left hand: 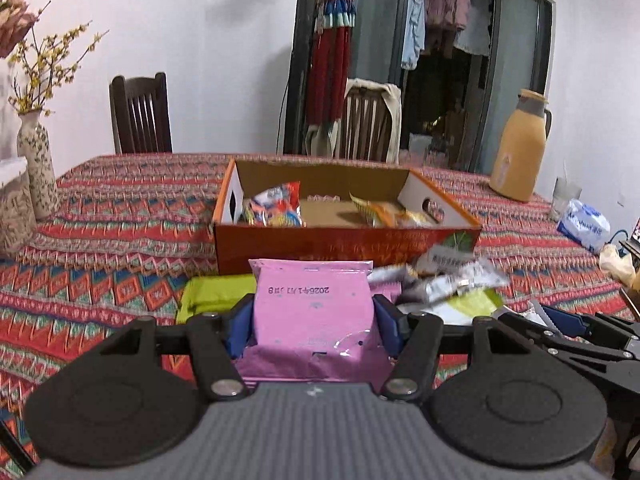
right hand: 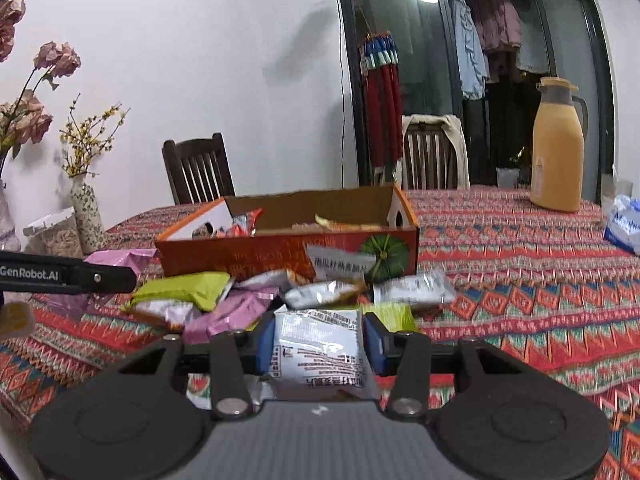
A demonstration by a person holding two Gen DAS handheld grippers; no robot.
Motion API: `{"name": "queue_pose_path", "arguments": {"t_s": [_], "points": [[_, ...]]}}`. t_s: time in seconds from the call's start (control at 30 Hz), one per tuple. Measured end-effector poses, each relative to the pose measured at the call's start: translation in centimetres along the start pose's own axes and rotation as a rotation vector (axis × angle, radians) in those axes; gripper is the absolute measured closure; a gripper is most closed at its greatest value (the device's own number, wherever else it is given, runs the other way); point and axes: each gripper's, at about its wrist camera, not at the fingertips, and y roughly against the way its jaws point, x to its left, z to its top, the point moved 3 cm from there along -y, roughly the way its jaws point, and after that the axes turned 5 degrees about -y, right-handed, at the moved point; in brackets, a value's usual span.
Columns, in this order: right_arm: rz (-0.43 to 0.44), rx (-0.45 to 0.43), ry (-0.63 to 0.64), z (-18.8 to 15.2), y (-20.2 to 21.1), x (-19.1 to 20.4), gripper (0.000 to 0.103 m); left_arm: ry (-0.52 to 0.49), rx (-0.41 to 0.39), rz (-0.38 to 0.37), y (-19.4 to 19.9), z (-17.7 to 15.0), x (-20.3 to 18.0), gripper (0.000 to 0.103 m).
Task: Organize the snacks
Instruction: 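Carry both packets over the cardboard box and release them inside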
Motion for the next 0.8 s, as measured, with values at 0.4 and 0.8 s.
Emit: {"name": "queue_pose_path", "arguments": {"t_s": [0.4,0.8], "points": [[-0.016,-0.068,0.034,5.6,-4.2,0.1,0.058,-0.008,-0.068,0.012,-3.5,5.2,-0.1,0.04],[-0.025,-0.071,0.058,11.4,-11.9,0.4,0.058,-0.006,-0.073,0.044,-9.9,9.9,0.1,0.04]]}}
